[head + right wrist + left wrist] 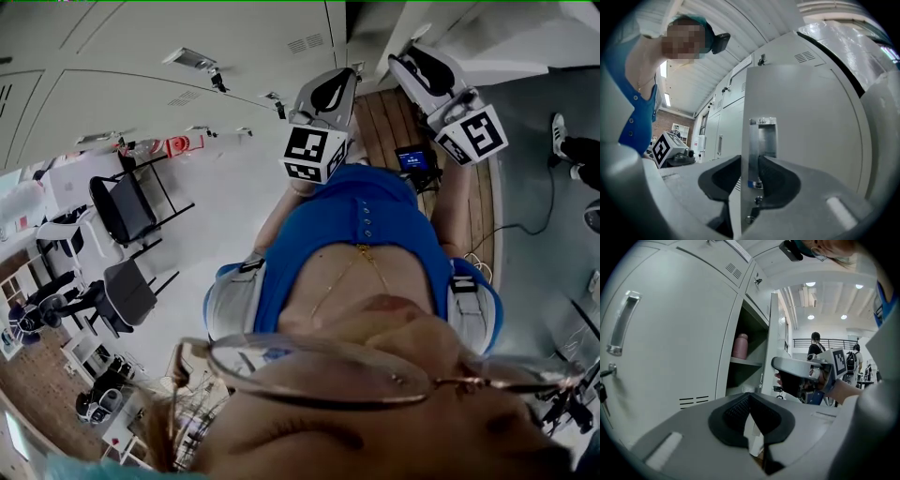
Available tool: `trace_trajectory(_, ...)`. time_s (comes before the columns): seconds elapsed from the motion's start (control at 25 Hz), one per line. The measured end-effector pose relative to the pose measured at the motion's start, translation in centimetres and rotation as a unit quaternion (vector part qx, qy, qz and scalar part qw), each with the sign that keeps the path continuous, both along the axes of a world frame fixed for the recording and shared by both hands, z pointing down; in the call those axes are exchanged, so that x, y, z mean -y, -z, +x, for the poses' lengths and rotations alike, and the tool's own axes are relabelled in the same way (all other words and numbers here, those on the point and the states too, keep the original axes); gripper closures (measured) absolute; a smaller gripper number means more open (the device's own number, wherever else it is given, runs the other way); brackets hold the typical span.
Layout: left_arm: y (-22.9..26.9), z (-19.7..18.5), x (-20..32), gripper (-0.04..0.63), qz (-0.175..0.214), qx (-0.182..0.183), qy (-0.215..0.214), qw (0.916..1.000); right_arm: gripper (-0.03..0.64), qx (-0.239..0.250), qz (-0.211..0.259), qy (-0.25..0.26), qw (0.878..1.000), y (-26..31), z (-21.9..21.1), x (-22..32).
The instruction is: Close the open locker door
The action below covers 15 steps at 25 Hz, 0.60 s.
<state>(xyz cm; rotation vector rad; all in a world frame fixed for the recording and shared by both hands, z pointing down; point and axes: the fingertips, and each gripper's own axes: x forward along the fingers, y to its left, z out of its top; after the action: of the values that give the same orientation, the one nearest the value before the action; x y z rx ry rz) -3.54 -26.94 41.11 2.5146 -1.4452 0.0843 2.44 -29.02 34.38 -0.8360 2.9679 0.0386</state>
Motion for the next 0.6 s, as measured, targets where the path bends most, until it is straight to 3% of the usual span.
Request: trace_trajectory(0.6,-0.3,-2.2,3.4,0.597,-0.003,-0.003,-0.007,1.0,0.503,0.048,-0.02,-0.009,0.999,0.0,-3.2,4.1)
